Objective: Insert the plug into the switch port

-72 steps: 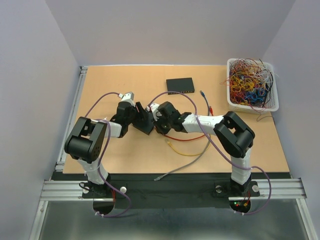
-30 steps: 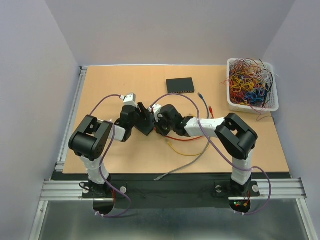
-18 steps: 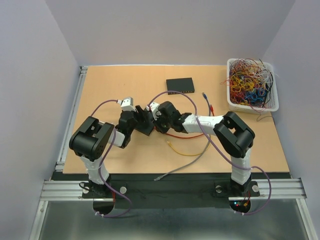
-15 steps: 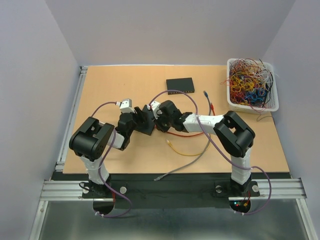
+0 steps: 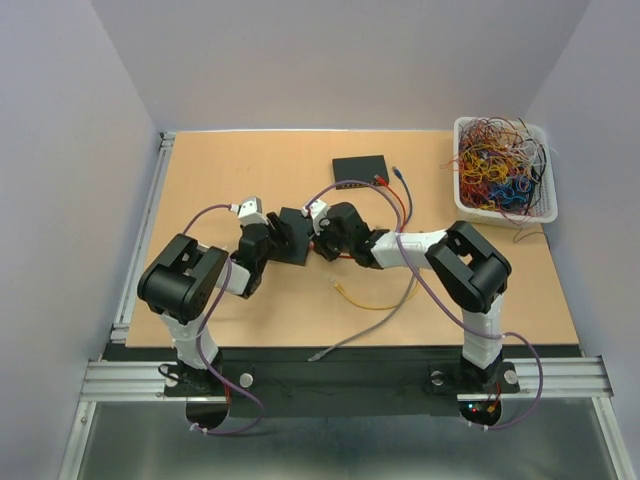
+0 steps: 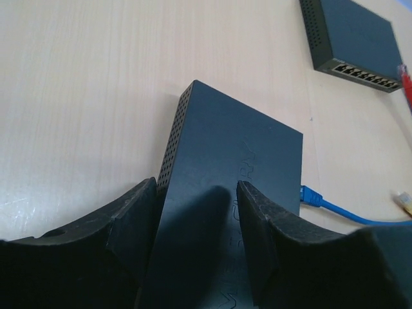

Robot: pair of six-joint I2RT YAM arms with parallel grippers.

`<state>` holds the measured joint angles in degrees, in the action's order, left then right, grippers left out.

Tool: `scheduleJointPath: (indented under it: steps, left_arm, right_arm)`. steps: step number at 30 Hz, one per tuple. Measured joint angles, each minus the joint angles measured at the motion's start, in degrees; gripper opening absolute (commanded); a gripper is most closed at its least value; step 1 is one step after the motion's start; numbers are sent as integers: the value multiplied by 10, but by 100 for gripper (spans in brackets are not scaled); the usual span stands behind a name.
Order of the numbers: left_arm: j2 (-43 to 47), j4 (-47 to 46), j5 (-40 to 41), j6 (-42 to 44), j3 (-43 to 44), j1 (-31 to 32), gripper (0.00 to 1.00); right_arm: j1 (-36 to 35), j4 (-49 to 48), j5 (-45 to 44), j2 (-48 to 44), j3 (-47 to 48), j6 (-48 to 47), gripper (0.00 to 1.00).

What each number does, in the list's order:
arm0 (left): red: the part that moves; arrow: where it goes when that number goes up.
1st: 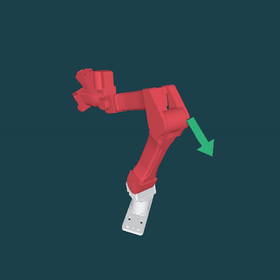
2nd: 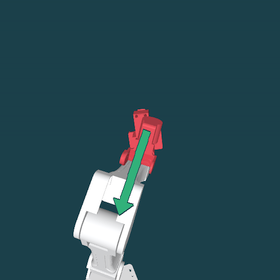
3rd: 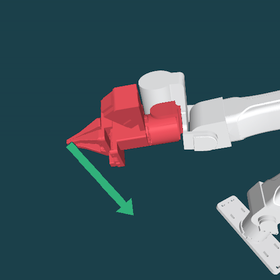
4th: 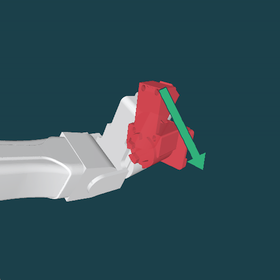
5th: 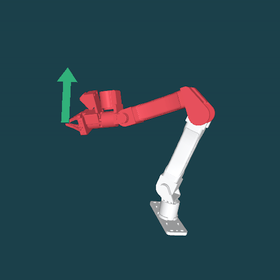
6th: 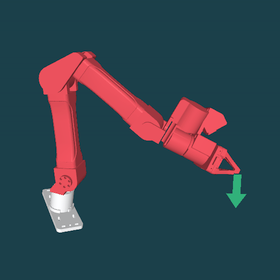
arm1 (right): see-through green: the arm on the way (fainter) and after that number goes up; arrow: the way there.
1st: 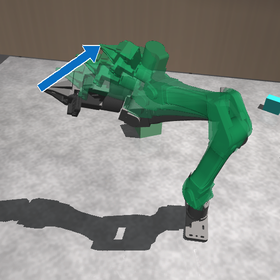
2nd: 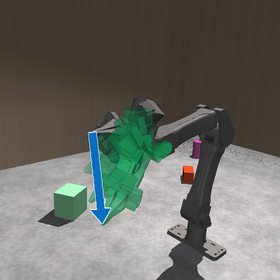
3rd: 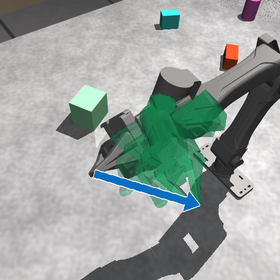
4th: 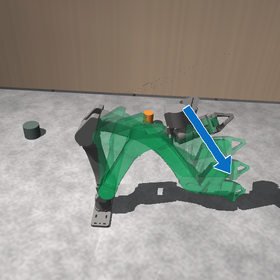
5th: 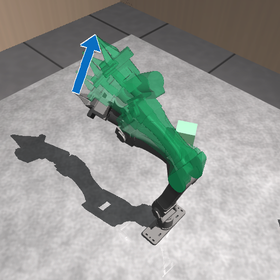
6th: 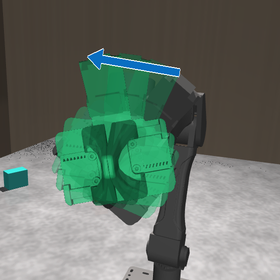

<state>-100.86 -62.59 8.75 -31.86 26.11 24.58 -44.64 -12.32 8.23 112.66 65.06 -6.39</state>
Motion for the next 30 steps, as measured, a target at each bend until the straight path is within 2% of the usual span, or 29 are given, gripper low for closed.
scheduleJointPath:
  steps: [8, 15, 22, 30]
  left_arm:
    - [15, 169, 5, -3, 80, 12, 69]
    - [103, 363, -14, 0, 97, -5, 87]
    - [206, 513, -2, 5, 112, -53, 89]
    - [259, 571, 18, -1, 119, -60, 90]
  right_arm:
    - [5, -85, -15, -17, -59, 24, 2]
    - [0, -85, 23, -12, -46, 36, 2]
    - [-7, -111, 53, 22, 16, 66, 3]
    - [-9, -135, 57, 66, 54, 98, 3]
